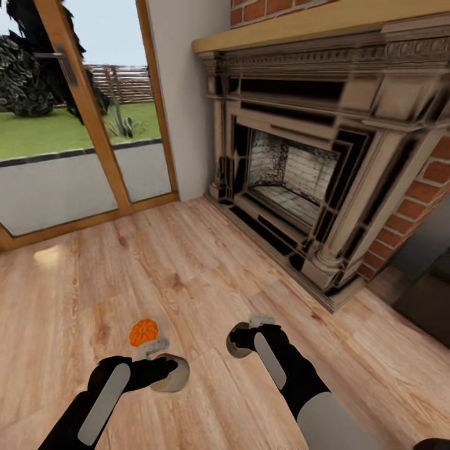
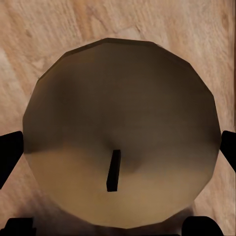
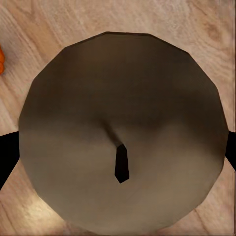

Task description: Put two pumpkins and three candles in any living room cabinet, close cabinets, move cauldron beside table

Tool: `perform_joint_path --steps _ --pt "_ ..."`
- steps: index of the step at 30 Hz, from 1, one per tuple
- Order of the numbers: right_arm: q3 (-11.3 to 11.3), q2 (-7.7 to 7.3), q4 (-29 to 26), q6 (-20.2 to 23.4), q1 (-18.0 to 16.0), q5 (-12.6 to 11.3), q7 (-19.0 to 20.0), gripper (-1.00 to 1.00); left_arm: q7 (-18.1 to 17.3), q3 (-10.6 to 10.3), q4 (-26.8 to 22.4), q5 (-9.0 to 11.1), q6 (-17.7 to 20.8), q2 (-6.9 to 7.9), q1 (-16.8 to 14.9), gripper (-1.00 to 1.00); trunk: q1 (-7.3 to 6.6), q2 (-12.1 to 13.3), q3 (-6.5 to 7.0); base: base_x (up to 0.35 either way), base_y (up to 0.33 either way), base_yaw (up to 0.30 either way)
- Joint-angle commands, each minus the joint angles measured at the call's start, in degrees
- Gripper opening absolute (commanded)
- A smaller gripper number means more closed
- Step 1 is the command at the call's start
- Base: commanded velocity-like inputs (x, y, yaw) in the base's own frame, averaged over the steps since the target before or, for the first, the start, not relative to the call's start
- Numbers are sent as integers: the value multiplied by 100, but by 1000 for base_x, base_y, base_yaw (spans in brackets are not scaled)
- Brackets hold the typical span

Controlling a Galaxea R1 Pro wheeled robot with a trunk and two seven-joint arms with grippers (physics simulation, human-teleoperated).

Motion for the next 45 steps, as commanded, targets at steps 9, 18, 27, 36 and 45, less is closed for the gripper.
perform_joint_path --steps 9,18,27,36,45 --pt "8 0 -4 7 -5 -61 -63 -100 53 -4 -8 75 7 6 -2 -100 -1 -2 -4 0 0 -278" --pt "4 0 -4 2 -5 -63 -58 -100 58 2 -8 74 0 4 -2 -100 -1 -2 -4 0 0 -279" --pt "-11 0 -4 0 -5 -63 -58 -100 74 3 -8 74 -10 -3 -2 -100 -1 -2 -4 0 0 -278" --pt "-11 0 -19 -17 -5 -63 -58 -100 80 11 6 78 -1 -1 -2 -100 -177 319 139 0 0 -278" --pt "-13 0 -29 -14 -5 -71 -56 -100 80 12 9 74 -1 0 -2 -100 -374 680 301 0 0 -277"
